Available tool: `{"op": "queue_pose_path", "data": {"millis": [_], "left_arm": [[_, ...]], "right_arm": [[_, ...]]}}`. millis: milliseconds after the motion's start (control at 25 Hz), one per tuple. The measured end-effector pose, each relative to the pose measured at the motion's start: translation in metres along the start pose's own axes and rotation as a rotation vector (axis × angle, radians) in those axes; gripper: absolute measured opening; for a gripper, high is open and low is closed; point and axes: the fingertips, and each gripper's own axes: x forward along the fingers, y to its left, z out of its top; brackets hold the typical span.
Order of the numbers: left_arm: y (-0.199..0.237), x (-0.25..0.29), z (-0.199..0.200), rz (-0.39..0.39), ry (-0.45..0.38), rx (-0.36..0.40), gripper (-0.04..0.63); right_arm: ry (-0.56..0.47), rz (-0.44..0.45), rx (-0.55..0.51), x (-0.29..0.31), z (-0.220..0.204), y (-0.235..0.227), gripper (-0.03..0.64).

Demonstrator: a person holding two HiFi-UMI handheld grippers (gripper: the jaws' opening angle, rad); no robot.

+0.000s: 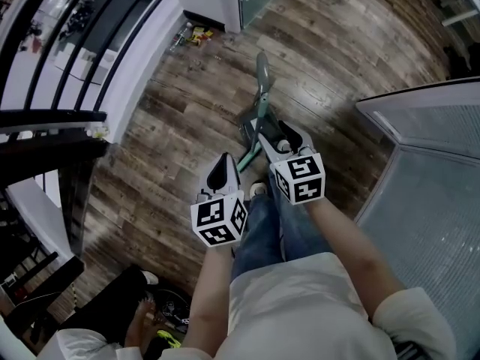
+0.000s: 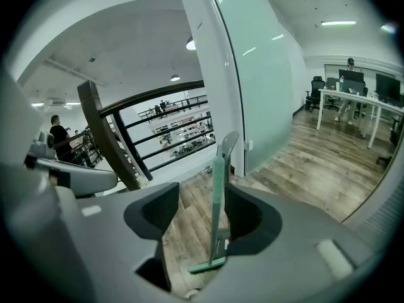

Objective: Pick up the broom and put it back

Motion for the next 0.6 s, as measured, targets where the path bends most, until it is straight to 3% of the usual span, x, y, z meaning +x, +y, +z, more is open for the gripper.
{"op": "queue_pose_path", "data": {"millis": [600], "left_arm": [[0.023, 0.035, -0.020, 0.045, 0.030, -0.047, 0.009]], "right_arm": [[0.029, -0.015, 0.003, 0.066, -0.017, -0.022, 0.242]]}}
